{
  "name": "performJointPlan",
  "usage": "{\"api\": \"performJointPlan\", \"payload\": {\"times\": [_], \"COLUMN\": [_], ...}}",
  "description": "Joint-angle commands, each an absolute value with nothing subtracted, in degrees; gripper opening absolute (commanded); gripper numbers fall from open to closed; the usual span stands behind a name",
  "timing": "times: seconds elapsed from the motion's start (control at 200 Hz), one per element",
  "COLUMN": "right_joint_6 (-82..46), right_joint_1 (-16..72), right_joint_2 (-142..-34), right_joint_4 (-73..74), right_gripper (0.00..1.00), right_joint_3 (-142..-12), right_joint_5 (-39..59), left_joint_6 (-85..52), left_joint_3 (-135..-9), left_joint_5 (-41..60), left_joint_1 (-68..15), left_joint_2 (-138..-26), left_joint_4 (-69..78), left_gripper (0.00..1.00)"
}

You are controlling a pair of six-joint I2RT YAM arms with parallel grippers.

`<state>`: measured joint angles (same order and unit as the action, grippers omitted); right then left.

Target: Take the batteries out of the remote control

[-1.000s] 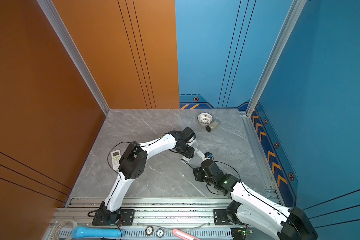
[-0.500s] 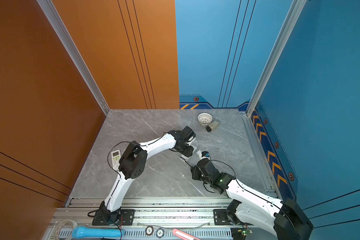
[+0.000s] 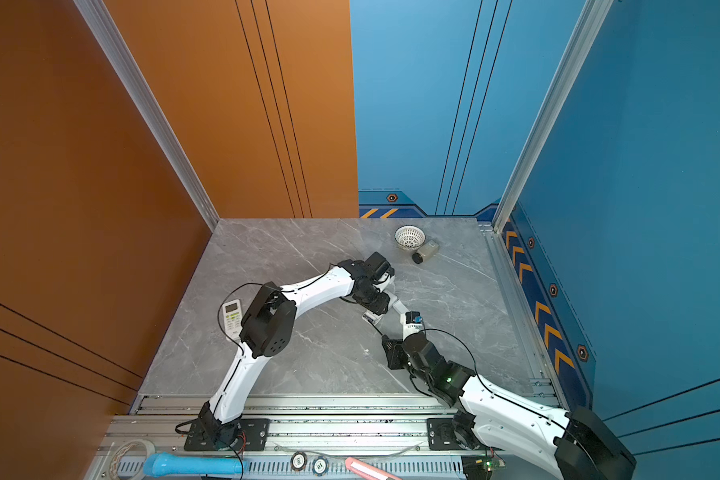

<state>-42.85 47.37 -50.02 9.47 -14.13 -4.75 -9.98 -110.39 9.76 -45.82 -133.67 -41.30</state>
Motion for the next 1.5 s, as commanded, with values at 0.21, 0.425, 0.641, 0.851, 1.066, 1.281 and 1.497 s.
{"api": "performJointPlan", "payload": {"times": [0.21, 0.425, 0.641, 0.851, 1.066, 1.281, 1.497], "right_joint_6": [-42.4, -46.2, -47.2, -46.2, -46.1, -47.2, -47.3], "right_joint_1": [48.3, 45.6, 44.4, 43.8, 42.9, 42.1, 42.0], "right_joint_2": [-45.3, -40.7, -43.3, -47.8, -48.3, -45.0, -47.3], "right_joint_4": [8.4, -15.5, -20.9, -21.5, -21.2, -24.2, -21.6], "right_gripper": [0.00, 0.00, 0.00, 0.00, 0.00, 0.00, 0.00], "right_joint_3": [-15.4, -20.8, -24.7, -27.2, -27.7, -27.1, -26.7], "right_joint_5": [-5.2, -3.3, -1.7, -0.9, 0.1, 1.0, 1.3], "left_joint_6": [-10.6, -9.1, -9.0, -8.7, -8.6, -8.4, -8.3], "left_joint_3": [-110.8, -110.1, -109.7, -109.4, -109.5, -109.9, -110.0], "left_joint_5": [12.8, 10.8, 10.4, 10.0, 10.0, 9.7, 9.8], "left_joint_1": [-47.3, -47.1, -47.8, -48.2, -48.3, -48.2, -48.2], "left_joint_2": [-134.7, -133.9, -133.8, -133.7, -133.8, -134.0, -134.2], "left_joint_4": [-42.1, -42.1, -42.1, -42.1, -42.1, -42.0, -42.1], "left_gripper": [0.00, 0.00, 0.00, 0.00, 0.00, 0.00, 0.00]}}
